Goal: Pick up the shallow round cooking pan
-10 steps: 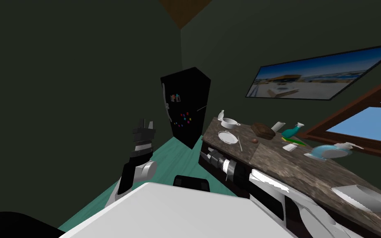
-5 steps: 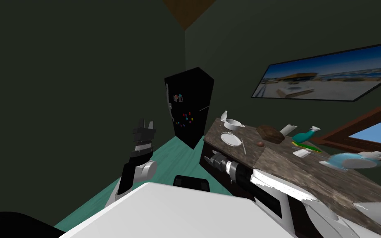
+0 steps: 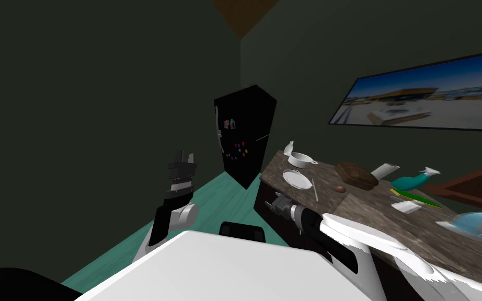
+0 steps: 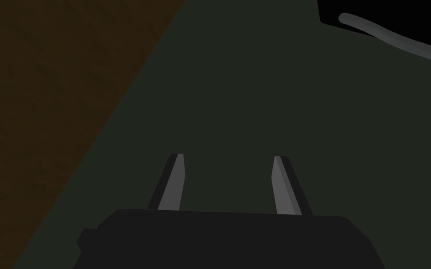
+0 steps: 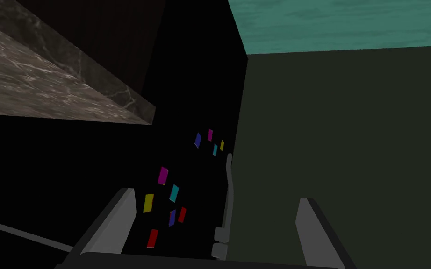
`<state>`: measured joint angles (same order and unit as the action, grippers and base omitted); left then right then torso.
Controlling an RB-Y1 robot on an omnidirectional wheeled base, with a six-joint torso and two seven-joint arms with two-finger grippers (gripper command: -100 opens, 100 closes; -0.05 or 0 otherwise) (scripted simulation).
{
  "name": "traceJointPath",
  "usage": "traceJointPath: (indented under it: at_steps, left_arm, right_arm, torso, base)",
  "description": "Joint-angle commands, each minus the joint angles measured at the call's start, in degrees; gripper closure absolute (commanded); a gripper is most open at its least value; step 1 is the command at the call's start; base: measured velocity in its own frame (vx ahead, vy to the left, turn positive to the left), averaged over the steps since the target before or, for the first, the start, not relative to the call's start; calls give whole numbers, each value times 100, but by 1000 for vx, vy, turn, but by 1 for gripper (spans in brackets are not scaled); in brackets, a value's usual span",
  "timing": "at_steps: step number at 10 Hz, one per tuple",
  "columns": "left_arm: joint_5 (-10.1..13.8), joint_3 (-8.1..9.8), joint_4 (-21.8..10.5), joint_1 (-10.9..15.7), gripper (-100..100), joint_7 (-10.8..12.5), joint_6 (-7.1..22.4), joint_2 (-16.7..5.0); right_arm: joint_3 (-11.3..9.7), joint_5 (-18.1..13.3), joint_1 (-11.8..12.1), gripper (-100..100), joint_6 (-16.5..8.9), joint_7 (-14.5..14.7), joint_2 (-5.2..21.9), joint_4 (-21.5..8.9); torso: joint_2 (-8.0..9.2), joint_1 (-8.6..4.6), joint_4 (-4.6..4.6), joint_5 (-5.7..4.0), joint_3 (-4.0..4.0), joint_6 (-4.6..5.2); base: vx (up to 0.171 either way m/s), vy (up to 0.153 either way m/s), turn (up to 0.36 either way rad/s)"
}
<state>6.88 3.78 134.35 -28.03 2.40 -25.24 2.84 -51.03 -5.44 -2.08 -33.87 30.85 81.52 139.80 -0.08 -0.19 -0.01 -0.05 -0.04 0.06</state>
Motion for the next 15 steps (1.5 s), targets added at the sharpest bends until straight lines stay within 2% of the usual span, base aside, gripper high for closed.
traceJointPath:
  at_steps: [1,2,3,4,5,6,7,8,9,11,12,13,14,15]
  left_arm:
    - [0,0,0,0,0,0,0,0]
    - [0,0,0,-1,0,0,0,0]
    - [0,0,0,0,0,0,0,0]
    - [0,0,0,-1,0,0,0,0]
    - [0,0,0,0,0,0,0,0]
    - [0,0,0,-1,0,0,0,0]
    - [0,0,0,0,0,0,0,0]
    - [0,1,0,-1,0,0,0,0]
    - [0,0,0,-1,0,0,0,0]
    - [0,0,0,-1,0,0,0,0]
    - [0,0,0,-1,0,0,0,0]
    - [0,1,0,-1,0,0,0,0]
    - [0,1,0,-1,0,0,0,0]
    - [0,1,0,-1,0,0,0,0]
  right_arm:
    - [-176,16,-147,-100,-255,121,121,-48]
    - [-393,19,-366,-100,-426,318,348,-88]
    - [-450,19,-386,-100,-538,318,348,-88]
    - [-660,27,-621,-100,-750,512,552,-135]
    - [-720,27,-623,-100,-808,512,552,-135]
    - [-940,39,-856,-100,-1022,702,732,-186]
    - [-983,39,-856,-100,-1065,702,732,-186]
    - [-1209,56,-1050,-100,-1253,887,888,-243]
    - [-1239,56,-1083,-100,-1308,887,888,-243]
    - [-1651,98,-1499,-100,-1701,1239,1133,-366]
    - [-1722,98,-1514,-100,-1747,1239,1133,-366]
    - [-1948,123,-1714,-100,-1904,1402,1224,-431]
    - [-1948,123,-1714,-100,-1941,1402,1224,-431]
    - [-2163,152,-1900,-100,-2118,1557,1296,-495]
  torso:
    - [0,0,0,0,0,0]
    - [0,1,0,-1,0,3]
    - [-1,-1,0,0,-1,0]
    - [-1,0,0,-1,0,4]
    - [-3,-1,0,-1,-2,1]
    - [-2,1,-1,-2,-1,3]
    - [-2,-2,0,-1,-1,1]
    - [-3,-2,0,-2,-1,4]
    - [-5,-5,-1,-2,-3,2]
    - [-7,-2,-2,-2,-4,2]
    - [-8,-8,-2,-3,-5,2]
    - [-6,-7,-1,-4,-4,5]
    - [-7,-6,-2,-3,-4,3]
    - [-5,-2,-1,-3,-3,5]
  base:
    - [11,-34,93]
    - [11,-40,148]
    - [10,-35,89]
    - [14,-39,118]
    - [14,-34,86]
    - [11,-40,158]
    - [16,-43,72]
    - [23,-48,119]
    - [17,-42,73]
    - [23,-52,157]
    - [20,-57,75]
    - [22,-55,89]
    - [18,-42,54]
    - [21,-42,109]
